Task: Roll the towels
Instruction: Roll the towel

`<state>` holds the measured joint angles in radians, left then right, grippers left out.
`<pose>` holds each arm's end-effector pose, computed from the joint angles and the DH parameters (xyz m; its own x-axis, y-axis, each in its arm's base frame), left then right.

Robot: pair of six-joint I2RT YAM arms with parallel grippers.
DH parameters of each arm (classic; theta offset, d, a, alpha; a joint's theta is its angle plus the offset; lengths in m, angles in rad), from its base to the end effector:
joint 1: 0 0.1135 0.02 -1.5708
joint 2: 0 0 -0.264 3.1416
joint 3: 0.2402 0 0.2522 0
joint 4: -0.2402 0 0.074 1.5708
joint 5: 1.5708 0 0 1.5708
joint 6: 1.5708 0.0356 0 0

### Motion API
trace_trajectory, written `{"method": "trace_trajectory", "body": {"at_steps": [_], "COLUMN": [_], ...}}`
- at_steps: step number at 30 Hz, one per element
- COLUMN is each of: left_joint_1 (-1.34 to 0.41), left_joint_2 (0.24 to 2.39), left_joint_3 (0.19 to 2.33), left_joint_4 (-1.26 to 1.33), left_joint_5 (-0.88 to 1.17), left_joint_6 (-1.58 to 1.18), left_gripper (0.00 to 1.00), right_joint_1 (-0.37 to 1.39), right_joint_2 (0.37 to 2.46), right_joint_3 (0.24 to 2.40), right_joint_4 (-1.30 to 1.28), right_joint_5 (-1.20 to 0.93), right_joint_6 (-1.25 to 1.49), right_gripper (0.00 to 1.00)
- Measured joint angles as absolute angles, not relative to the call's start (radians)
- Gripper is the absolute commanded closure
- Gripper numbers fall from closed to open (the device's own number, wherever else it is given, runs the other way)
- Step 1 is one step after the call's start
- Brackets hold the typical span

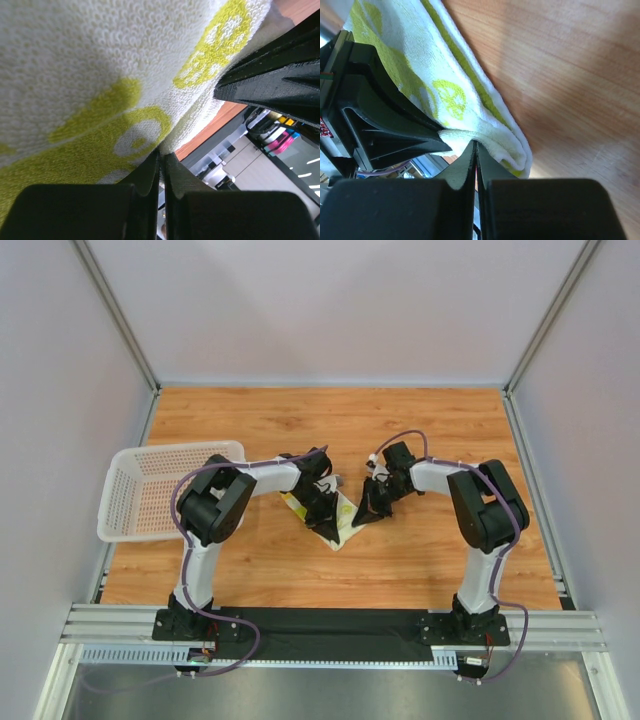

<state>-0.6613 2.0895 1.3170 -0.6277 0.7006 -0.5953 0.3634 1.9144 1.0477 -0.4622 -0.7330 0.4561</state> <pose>0.2900 -0.2548 0.1150 -0.9557 0.2005 0.2157 0.0241 0.7832 -0.6212 0.3068 0.1422 0.1167 -0.9971 -0.0290 0.0711 0.0281 0.7245 0.6887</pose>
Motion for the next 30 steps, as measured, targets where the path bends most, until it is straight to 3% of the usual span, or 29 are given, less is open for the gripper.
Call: {"method": "trace_trajectory", "body": {"at_steps": [5, 13, 21, 30], "left_joint_1": [-0.661, -0.661, -0.661, -0.661], "left_joint_2": [2.090, 2.074, 2.008, 1.969], "left_joint_3": [1.317, 1.323, 1.276, 1.242], "left_joint_4": [-0.631, -0.669, -0.682, -0.736], "left_joint_5": [0.697, 0.655, 0.577, 0.500], "left_joint_6": [-0.587, -0.551, -0.508, -0.484], "left_gripper": [0.83, 0.81, 0.69, 0.69], "right_joint_1": [0.363, 0.364, 0.365, 0.365], "right_joint_2": [1.927, 1.929, 1.937, 1.941], "right_joint_3": [1.054, 1.054, 1.053, 1.054], "right_joint_4": [-0.460, -0.452, -0.447, -0.445], "right_joint_5": [-0.736, -0.742, -0.748, -0.754], "right_joint_6": [0.456, 0.456, 0.456, 0.456], "right_gripper": [1.00, 1.00, 1.00, 1.00]}}
